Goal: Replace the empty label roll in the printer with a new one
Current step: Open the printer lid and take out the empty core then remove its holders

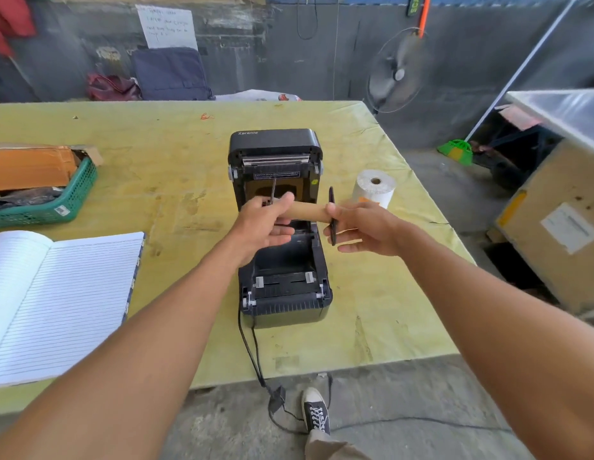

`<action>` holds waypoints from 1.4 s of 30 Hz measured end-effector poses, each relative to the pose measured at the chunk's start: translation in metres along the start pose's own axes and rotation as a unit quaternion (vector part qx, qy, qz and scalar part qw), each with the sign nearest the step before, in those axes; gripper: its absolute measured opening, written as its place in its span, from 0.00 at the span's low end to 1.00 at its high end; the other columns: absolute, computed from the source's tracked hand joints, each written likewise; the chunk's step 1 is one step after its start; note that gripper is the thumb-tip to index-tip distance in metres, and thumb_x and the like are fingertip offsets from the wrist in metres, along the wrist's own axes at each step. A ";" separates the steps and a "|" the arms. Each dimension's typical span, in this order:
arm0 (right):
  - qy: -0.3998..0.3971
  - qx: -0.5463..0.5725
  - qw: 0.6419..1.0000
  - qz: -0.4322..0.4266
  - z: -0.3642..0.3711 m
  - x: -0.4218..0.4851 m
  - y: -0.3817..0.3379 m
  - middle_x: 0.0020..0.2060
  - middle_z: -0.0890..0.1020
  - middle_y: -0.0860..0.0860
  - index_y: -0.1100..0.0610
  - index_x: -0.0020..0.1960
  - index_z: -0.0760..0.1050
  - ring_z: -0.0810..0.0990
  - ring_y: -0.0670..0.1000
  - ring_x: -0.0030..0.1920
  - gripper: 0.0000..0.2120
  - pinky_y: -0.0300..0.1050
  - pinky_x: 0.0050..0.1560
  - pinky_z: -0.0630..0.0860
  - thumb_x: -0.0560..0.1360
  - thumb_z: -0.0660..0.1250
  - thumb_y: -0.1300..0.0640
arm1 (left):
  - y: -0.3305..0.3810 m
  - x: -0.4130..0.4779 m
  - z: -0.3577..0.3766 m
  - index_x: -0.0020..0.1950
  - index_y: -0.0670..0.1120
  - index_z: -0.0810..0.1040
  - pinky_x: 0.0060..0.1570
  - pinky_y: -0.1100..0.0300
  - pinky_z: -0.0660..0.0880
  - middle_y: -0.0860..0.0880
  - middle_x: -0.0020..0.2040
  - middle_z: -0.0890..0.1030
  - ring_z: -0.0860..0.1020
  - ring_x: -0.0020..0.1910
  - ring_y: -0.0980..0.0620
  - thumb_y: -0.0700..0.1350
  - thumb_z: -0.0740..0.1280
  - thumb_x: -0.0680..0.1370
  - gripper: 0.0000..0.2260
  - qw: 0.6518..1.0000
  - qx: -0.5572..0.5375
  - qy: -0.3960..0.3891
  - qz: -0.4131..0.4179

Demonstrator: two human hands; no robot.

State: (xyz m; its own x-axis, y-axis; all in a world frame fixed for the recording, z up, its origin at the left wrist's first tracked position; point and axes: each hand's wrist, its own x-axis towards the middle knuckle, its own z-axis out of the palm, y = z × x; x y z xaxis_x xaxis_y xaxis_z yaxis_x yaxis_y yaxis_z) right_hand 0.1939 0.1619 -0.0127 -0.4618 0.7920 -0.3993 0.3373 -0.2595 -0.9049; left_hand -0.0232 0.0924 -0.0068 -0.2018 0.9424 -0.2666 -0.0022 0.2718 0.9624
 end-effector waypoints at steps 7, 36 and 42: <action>0.047 0.043 0.998 0.028 -0.022 -0.057 0.050 0.45 0.86 0.54 0.55 0.56 0.81 0.85 0.52 0.44 0.17 0.49 0.46 0.81 0.76 0.70 0.43 | -0.034 -0.026 0.064 0.58 0.42 0.72 0.29 0.63 0.78 0.42 0.50 0.82 0.81 0.37 0.53 0.48 0.67 0.80 0.13 0.994 -0.102 0.015 -0.042; 0.135 0.096 0.976 0.139 -0.164 0.006 0.151 0.40 0.79 0.53 0.61 0.56 0.78 0.76 0.49 0.33 0.23 0.44 0.31 0.77 0.74 0.72 0.42 | -0.089 0.057 0.205 0.48 0.42 0.78 0.29 0.60 0.79 0.43 0.43 0.83 0.83 0.31 0.51 0.44 0.72 0.76 0.06 0.947 -0.218 0.112 -0.207; 0.089 0.169 0.976 0.100 -0.158 0.020 0.149 0.39 0.81 0.53 0.61 0.50 0.81 0.75 0.46 0.31 0.10 0.40 0.31 0.74 0.77 0.72 0.54 | -0.084 0.061 0.210 0.49 0.42 0.77 0.29 0.60 0.79 0.42 0.44 0.83 0.83 0.32 0.50 0.42 0.71 0.77 0.05 0.947 -0.218 0.096 -0.217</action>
State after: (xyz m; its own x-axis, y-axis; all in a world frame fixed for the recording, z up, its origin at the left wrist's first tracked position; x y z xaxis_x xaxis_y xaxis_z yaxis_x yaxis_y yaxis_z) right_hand 0.3647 0.2269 -0.1318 -0.2553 0.7826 -0.5677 0.1013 -0.5623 -0.8207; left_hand 0.1701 0.1682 -0.1150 -0.2629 0.6968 -0.6673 -0.5216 0.4791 0.7059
